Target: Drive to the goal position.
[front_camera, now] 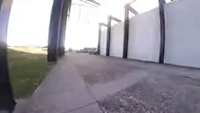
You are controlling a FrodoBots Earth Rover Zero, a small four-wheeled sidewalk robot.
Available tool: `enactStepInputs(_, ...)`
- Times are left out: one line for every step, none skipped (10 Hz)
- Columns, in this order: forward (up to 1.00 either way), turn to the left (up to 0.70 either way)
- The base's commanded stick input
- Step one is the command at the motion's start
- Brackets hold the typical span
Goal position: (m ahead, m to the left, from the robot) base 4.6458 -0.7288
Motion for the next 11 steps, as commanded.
enactStepInputs(0.00, -0.29)
enactStepInputs(0.00, -0.30)
enactStepInputs(0.00, -0.32)
enactStepInputs(0.00, -0.33)
enactStepInputs(0.00, -0.35)
enactStepInputs(0.00, -0.36)
enactStepInputs(0.00, -0.36)
enactStepInputs(0.00, -0.37)
enactStepInputs(0.00, -0.40)
enactStepInputs(0.00, -0.51)
enactStepInputs(0.00, -0.61)
